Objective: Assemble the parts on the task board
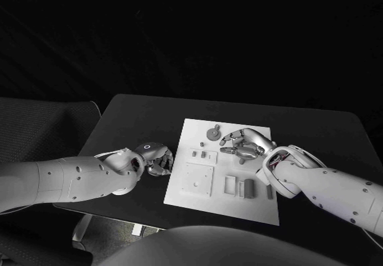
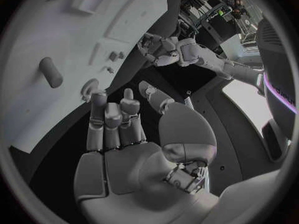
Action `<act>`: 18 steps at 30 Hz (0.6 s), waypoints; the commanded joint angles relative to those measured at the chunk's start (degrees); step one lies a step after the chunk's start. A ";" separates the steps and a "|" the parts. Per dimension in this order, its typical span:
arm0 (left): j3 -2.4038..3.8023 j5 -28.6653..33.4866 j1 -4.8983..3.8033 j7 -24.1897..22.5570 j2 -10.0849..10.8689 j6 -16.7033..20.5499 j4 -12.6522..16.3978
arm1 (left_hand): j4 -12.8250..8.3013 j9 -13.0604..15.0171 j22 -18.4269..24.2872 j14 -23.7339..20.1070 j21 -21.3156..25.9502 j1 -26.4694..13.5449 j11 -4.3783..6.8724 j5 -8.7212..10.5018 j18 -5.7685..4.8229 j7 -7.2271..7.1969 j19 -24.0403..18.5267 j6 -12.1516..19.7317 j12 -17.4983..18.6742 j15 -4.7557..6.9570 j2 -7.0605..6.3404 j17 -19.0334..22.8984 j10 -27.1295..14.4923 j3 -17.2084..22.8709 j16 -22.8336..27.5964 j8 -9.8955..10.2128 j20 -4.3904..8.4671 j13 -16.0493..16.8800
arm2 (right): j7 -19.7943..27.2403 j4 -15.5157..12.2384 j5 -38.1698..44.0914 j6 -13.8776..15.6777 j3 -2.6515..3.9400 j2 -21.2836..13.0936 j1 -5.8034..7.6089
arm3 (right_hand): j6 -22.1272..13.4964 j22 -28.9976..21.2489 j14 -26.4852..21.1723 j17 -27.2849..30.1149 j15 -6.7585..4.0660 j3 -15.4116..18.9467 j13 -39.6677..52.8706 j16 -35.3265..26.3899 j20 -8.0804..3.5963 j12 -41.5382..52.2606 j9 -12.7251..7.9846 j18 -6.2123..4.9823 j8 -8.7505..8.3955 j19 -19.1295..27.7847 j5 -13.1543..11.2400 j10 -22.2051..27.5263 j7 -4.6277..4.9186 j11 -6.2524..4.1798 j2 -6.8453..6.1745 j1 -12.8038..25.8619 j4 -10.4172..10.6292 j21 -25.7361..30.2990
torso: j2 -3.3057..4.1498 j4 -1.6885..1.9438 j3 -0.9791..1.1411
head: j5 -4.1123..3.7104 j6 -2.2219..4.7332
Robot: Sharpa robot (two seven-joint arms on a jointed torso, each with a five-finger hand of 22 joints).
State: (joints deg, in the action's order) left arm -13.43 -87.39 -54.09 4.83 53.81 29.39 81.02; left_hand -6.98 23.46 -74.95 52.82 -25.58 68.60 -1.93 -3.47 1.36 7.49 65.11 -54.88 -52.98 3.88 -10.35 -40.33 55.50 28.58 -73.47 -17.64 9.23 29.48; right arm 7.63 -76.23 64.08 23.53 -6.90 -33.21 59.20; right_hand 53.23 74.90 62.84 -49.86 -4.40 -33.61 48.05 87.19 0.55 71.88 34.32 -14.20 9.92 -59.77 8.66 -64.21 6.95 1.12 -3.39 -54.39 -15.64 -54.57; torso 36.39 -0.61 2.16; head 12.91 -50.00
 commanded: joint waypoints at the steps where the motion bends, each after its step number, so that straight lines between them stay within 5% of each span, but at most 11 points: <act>1: -0.19 -0.15 0.23 0.40 -0.29 -1.68 -0.20 | -0.07 -0.07 -1.30 -0.05 -0.43 2.03 0.40 0.36 1.33 0.13 0.12 -0.55 -0.24 0.30 0.71 -0.03 0.11 1.37 -0.34 -0.13 0.42 0.04 | 0.45 -0.13 0.42 -0.66 0.01 0.01 -0.05 | -0.81 0.13 0.30 0.01 -0.05 -0.34 -0.06 0.17 0.00 0.28 -0.07 -0.80 0.21 -0.42 0.21 -0.14 1.10 0.42 0.23 0.49 0.07 0.29 | -0.02 0.04 0.01 | 0.05 0.00; 18: -0.16 0.85 0.21 -1.59 0.66 -0.22 0.05 | 0.22 -0.13 -1.27 -0.47 -0.80 4.16 0.16 0.57 1.10 0.37 -0.43 -0.17 -0.23 0.09 0.56 0.13 -0.43 6.14 -0.28 -0.01 0.34 0.01 | 0.46 -0.11 0.42 -0.67 0.01 -0.04 -0.08 | -0.82 0.13 0.30 0.01 -0.05 -0.34 -0.07 0.17 0.00 0.28 -0.08 -0.80 0.22 -0.42 0.29 -0.14 1.10 0.43 0.20 0.53 0.08 0.30 | -0.03 0.07 -0.03 | 0.05 0.00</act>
State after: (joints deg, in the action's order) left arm -13.44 -86.99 -54.04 3.42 54.31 29.57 81.23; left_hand -6.78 23.16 -74.93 52.68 -26.17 72.79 -1.94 -2.60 1.30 7.61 64.77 -55.06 -52.98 3.77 -9.87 -40.24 55.48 34.57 -73.85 -17.57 9.30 29.47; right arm 7.64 -76.26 64.09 23.52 -6.90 -33.25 59.17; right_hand 53.23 74.90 62.74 -49.86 -4.30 -33.61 48.05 87.19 0.63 71.88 34.33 -14.29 9.92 -59.69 8.66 -64.21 6.95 1.12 -3.39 -54.39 -15.64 -54.57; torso 36.38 -0.55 2.13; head 12.93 -50.00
